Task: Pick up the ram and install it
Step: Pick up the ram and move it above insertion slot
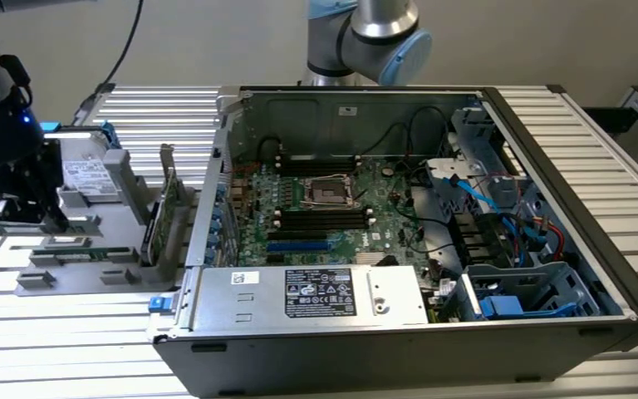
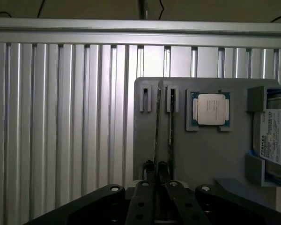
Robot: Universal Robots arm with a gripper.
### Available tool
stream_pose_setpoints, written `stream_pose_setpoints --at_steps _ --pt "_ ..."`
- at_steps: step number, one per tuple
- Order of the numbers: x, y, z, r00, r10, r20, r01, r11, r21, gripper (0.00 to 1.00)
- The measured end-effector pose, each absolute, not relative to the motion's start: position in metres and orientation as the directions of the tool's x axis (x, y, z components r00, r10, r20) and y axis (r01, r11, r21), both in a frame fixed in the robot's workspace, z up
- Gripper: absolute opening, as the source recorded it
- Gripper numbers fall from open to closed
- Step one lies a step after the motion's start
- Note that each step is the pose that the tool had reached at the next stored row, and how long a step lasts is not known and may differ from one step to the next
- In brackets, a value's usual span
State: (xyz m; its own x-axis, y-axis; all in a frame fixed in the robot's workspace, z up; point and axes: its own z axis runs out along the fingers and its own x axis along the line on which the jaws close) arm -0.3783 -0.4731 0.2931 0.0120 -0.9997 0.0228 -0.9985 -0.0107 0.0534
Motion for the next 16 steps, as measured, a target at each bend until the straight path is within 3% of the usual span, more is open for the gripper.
stream_pose_setpoints --at_steps 16 --pt "-0.377 -0.465 0.353 0.011 -1.000 0.023 -0.999 -0.010 0.053 0.13"
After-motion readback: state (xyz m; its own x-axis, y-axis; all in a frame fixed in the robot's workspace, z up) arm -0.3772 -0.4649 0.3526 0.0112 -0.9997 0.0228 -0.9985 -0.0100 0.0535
